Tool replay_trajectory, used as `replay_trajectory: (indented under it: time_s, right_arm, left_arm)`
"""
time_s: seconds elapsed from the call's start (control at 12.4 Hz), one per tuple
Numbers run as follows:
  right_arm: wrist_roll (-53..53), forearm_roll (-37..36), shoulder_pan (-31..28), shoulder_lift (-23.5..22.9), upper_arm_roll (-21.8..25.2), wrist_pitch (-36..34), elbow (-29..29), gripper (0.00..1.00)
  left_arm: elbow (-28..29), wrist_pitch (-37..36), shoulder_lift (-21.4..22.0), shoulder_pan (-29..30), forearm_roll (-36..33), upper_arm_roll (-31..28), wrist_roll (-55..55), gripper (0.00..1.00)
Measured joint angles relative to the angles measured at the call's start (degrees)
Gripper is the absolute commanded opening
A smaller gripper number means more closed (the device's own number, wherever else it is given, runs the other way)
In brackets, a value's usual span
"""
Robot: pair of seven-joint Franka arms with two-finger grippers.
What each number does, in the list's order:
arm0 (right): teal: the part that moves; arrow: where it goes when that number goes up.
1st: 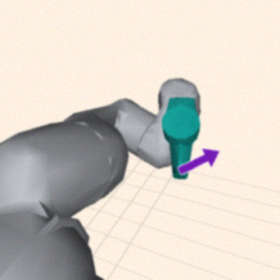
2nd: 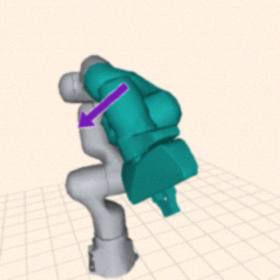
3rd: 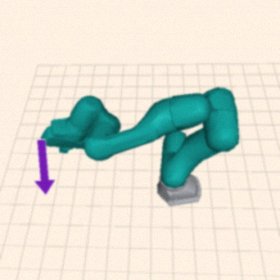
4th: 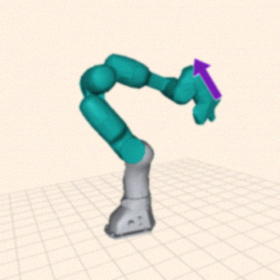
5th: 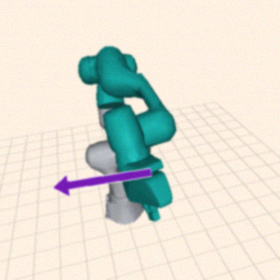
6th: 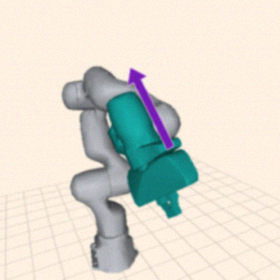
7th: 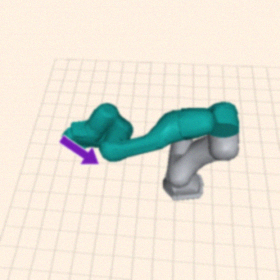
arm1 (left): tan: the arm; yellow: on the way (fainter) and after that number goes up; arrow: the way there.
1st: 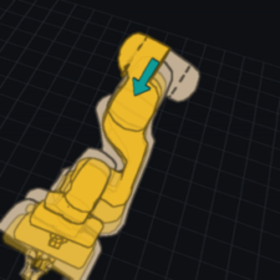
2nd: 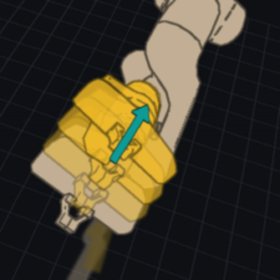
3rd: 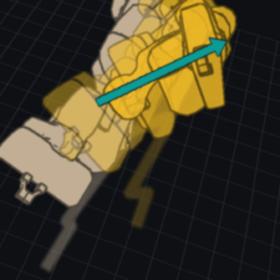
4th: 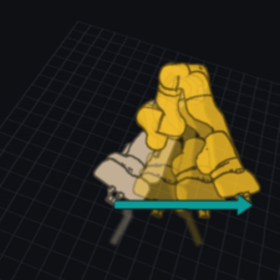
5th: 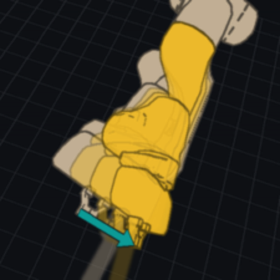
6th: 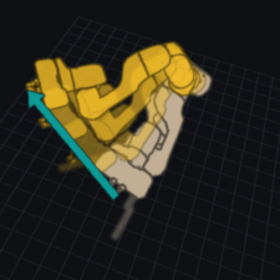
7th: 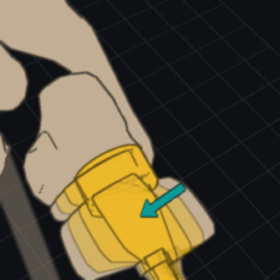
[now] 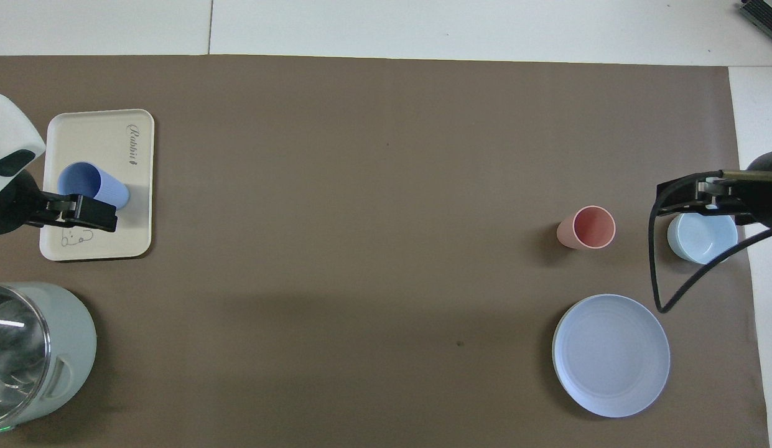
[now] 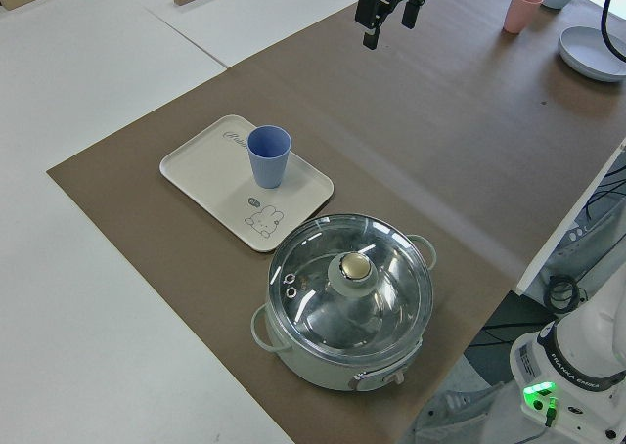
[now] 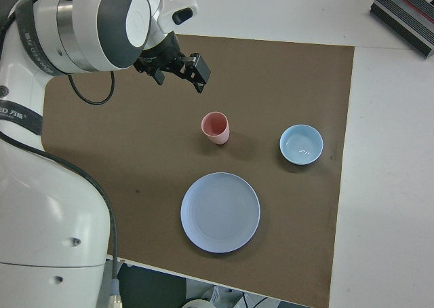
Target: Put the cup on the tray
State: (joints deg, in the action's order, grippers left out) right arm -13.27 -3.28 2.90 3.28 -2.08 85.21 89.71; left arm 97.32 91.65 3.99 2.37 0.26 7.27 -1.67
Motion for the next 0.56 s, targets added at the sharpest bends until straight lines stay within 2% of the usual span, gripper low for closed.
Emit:
replay_trajectory:
  time_s: [0.32, 0.56]
  right_arm:
    - [0.0, 0.4, -0.1, 0.0, 0.0, 0.0, 0.1, 1.00]
    - [0.0, 3.3, -0.5, 0.3, 0.2, -0.3, 0.2, 1.00]
  left_arm:
    - [0.0, 0.0, 0.0, 0.3, 0.0, 0.0, 0.0, 1.00]
    - [0.0, 0.0, 0.0, 0.3, 0.0, 0.0, 0.0, 1.00]
